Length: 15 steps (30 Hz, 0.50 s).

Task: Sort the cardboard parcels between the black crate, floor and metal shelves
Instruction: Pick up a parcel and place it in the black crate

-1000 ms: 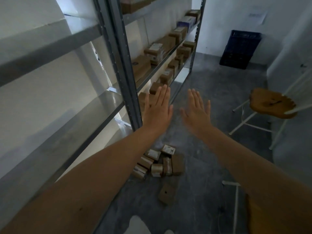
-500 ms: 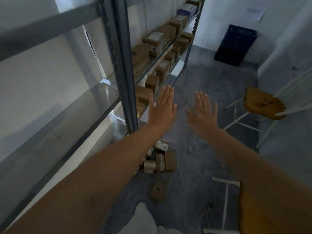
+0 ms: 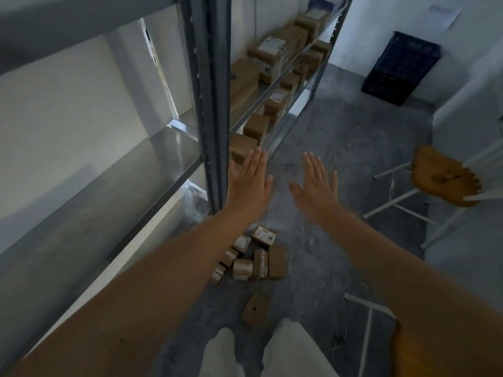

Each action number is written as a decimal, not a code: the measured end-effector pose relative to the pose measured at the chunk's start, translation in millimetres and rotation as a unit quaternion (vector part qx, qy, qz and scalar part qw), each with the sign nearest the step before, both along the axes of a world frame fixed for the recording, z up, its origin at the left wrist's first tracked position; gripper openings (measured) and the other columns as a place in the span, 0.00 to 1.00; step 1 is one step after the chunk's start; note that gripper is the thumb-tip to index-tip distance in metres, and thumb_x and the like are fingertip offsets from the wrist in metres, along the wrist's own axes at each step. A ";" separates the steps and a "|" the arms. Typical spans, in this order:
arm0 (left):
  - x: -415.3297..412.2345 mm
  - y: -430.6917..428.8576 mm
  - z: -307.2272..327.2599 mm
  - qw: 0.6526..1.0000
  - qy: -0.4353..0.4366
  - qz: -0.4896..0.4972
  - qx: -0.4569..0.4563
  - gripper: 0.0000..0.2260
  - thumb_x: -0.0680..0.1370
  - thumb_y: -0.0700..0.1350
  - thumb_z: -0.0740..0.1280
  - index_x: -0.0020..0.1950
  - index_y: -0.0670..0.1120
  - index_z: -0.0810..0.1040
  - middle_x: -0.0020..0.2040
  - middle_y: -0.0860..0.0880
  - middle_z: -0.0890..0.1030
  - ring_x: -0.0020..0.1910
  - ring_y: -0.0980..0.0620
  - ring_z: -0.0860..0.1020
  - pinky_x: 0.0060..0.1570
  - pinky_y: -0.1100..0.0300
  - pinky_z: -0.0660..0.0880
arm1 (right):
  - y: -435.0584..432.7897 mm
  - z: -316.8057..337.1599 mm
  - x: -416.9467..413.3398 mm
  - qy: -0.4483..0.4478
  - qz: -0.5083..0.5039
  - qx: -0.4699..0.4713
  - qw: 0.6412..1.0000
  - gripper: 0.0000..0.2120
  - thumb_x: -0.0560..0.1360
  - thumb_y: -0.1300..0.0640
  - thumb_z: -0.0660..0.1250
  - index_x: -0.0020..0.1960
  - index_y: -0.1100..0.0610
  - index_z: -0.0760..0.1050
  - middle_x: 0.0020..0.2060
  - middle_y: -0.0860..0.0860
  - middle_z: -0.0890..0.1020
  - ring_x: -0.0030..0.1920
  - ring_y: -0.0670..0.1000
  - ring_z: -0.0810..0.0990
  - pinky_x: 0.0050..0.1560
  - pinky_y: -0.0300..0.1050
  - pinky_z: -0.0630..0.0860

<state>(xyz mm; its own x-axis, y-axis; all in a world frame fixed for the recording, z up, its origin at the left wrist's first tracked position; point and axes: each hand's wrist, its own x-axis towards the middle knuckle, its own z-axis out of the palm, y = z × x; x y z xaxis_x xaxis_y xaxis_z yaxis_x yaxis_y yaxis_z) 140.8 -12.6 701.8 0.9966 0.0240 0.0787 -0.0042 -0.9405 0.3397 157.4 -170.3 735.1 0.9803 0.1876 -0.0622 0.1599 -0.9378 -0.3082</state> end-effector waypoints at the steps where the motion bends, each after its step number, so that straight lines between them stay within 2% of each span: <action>1: 4.7 1.9 -5.2 1.000 0.008 0.011 -0.003 0.26 0.84 0.54 0.45 0.80 0.47 0.44 0.81 0.50 0.43 0.79 0.53 0.41 0.76 0.43 0.39 | 0.1 -4.9 5.9 0.010 0.001 0.004 1.000 0.32 0.83 0.47 0.52 0.80 0.53 0.40 0.80 0.47 0.43 0.79 0.47 0.38 0.75 0.57 0.34; 8: 21.4 4.9 -73.2 0.987 0.069 0.122 -0.075 0.26 0.84 0.52 0.48 0.80 0.46 0.48 0.81 0.49 0.49 0.79 0.52 0.44 0.76 0.43 0.43 | -25.0 -60.3 42.0 0.080 0.075 -0.066 0.992 0.32 0.82 0.47 0.51 0.80 0.53 0.40 0.80 0.47 0.43 0.79 0.46 0.39 0.74 0.55 0.33; 11: 11.9 2.3 -105.9 0.967 0.107 0.197 -0.124 0.24 0.84 0.50 0.49 0.80 0.46 0.51 0.80 0.49 0.53 0.79 0.52 0.48 0.76 0.44 0.45 | -40.9 -88.5 65.2 0.125 0.100 -0.094 0.983 0.32 0.82 0.48 0.52 0.80 0.53 0.39 0.80 0.47 0.43 0.79 0.46 0.39 0.75 0.57 0.35; 15: -7.0 -2.1 -155.2 0.928 0.125 0.270 -0.226 0.22 0.84 0.49 0.52 0.78 0.46 0.58 0.78 0.48 0.60 0.78 0.52 0.56 0.76 0.44 0.53 | -45.9 -144.0 91.0 0.184 0.116 -0.099 0.971 0.32 0.83 0.46 0.51 0.80 0.54 0.40 0.80 0.49 0.44 0.79 0.48 0.40 0.77 0.57 0.38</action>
<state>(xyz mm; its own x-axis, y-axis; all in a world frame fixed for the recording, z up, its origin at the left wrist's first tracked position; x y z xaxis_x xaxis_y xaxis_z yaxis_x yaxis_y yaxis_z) 133.7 -14.7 546.6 0.8157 0.4989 -0.2928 0.5579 -0.5447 0.6261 248.5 -216.2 591.0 0.8178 0.3492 -0.4575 0.2868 -0.9364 -0.2022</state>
